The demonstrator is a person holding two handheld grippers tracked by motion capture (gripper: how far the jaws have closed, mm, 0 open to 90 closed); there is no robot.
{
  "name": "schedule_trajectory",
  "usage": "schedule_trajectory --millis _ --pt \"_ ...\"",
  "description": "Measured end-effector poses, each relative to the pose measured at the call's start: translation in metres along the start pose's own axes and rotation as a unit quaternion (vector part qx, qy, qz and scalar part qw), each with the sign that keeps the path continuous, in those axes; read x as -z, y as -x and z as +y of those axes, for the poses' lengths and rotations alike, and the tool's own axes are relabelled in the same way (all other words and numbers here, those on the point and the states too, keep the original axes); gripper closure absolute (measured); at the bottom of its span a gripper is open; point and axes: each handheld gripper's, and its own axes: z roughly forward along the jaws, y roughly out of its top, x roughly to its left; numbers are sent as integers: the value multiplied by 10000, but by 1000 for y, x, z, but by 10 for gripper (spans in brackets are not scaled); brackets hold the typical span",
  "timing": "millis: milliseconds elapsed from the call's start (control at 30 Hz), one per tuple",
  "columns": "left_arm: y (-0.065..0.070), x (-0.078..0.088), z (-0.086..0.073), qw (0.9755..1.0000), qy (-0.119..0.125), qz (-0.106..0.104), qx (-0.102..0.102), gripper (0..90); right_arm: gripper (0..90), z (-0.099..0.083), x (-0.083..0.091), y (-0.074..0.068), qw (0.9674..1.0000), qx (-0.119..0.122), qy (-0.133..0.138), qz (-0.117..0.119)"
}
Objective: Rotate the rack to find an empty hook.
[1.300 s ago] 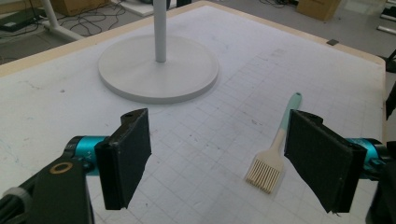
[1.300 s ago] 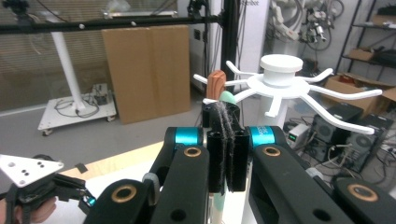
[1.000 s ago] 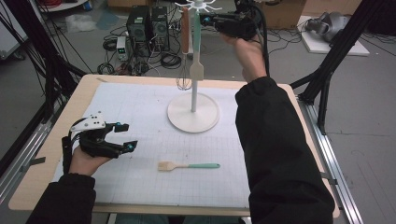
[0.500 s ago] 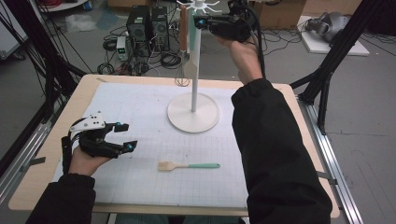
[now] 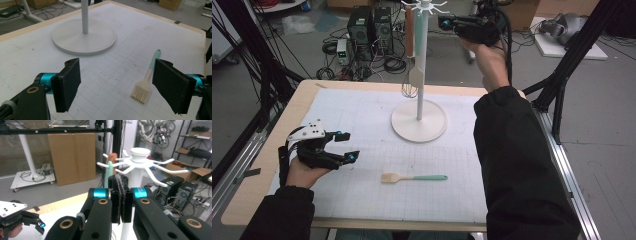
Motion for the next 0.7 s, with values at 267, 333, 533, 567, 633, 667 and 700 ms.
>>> schedule_trajectory --millis 267,333,533,567,633,667,700 --pt "0 1 0 10000 12 -8 -11 231 891 1 -6 3 9999 -64 42 -83" --pt "0 1 0 10000 18 -3 -5 230 891 2 -9 3 9999 -60 1 -119" --pt "-1 1 0 10000 30 -3 0 230 892 4 -14 0 9999 -14 3 -102" --pt "-1 1 0 10000 29 -2 0 230 891 5 -14 0 10000 3 0 -99" --pt "0 1 1 10000 33 -7 -8 230 891 5 -15 -2 10000 5 -25 -90" --pt "0 1 1 10000 26 -6 -24 230 891 5 -16 -3 10000 20 -29 -90" --pt "0 1 1 10000 30 -15 -20 230 891 6 -17 -4 10000 37 -30 -72"
